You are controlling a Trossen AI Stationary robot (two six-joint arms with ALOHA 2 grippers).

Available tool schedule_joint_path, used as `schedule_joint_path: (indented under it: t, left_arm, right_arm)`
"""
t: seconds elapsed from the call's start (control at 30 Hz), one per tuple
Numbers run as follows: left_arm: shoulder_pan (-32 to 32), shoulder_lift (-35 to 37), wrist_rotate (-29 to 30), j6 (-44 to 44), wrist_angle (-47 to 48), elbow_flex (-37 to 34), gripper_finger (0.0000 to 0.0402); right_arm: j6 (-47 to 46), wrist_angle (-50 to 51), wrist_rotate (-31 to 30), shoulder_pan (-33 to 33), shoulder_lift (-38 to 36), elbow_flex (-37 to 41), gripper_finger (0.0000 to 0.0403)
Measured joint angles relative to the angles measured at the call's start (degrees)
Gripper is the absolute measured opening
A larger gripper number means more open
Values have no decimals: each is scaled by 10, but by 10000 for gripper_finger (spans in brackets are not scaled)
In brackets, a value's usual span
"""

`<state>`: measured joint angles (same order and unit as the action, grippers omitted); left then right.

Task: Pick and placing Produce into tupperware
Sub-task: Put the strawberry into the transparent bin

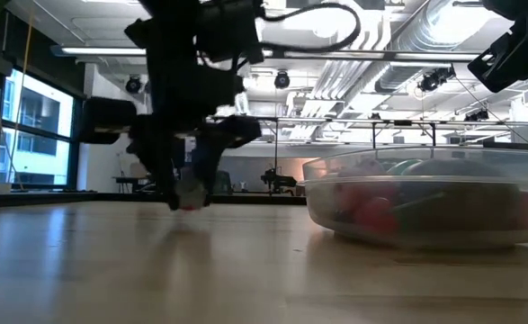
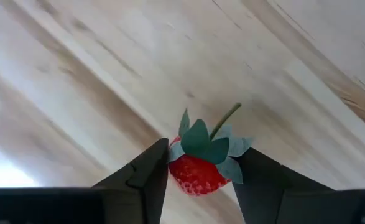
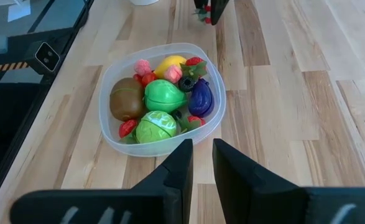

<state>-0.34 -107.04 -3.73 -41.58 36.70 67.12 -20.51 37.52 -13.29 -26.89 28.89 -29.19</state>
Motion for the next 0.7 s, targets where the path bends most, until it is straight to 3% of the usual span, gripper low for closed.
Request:
schedule_joint_path:
  t: [0.2, 0.43, 0.57, 0.7]
  left_arm:
    - [0, 0, 38, -10, 38, 73, 132]
    - [0, 0, 53, -19, 54, 192, 144]
    - [-2, 0, 36, -16, 3, 246, 138]
    - [-13, -1, -2, -15, -94, 252, 131]
  right_arm:
    - [0, 0, 0, 0, 0, 0, 51]
    - [0, 0, 0, 0, 0, 0, 51]
    - [0, 0, 0, 0, 0, 0, 51]
    - [0, 0, 0, 0, 0, 0, 51]
